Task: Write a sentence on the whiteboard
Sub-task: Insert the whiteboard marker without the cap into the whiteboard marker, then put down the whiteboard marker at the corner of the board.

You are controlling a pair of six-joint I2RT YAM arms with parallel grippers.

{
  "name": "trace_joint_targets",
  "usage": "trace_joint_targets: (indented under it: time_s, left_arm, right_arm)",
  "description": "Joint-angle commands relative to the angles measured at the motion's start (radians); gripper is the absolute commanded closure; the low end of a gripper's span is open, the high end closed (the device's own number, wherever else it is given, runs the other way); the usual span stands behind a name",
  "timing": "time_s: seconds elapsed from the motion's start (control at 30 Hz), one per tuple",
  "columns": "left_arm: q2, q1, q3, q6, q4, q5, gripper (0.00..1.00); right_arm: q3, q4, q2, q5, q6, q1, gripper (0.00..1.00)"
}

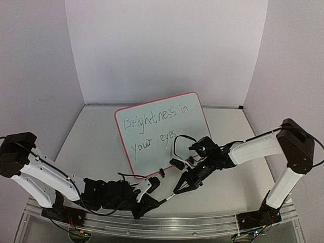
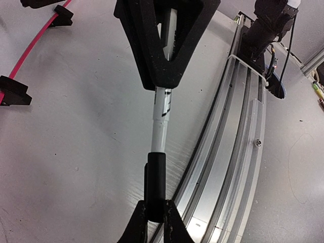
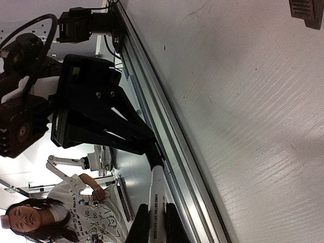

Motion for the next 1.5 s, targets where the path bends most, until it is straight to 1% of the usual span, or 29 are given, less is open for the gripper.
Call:
trace_joint_targets:
  time_s: [0.0,0.23,0.37,0.6,0.83,1.1,1.47]
  left_arm:
    - [-0.033,-0.001,0.002,0.018,0.065,-0.033,1.0]
    - [-0.02,-0.001,0.012,0.02,0.078,-0.051,1.0]
    - [-0.023,-0.002,0.019,0.025,0.086,-0.077,1.0]
    - [-0.033,0.0,0.044,0.049,0.099,-0.117,1.0]
    - [-0.044,0.0,0.064,0.073,0.088,-0.108,1.0]
    - [-0.075,-0.001,0.08,0.097,0.056,-0.068,1.0]
    - [-0.095,0.0,0.101,0.116,0.053,-0.056,1.0]
  right_arm:
    - [0.038,0.023,-0.037,-0.012,0.018,0.013,1.0]
    - [0.051,0.028,-0.061,-0.008,0.045,0.025,1.0]
    - [0.054,0.059,-0.073,-0.003,0.06,0.034,1.0]
    - [0.056,0.059,-0.06,0.007,0.063,0.06,1.0]
    - [0.058,0.058,-0.043,-0.006,0.053,0.072,1.0]
    - [0.07,0.056,-0.026,-0.04,0.042,0.087,1.0]
    - [0.08,0.053,-0.021,-0.033,0.041,0.099,1.0]
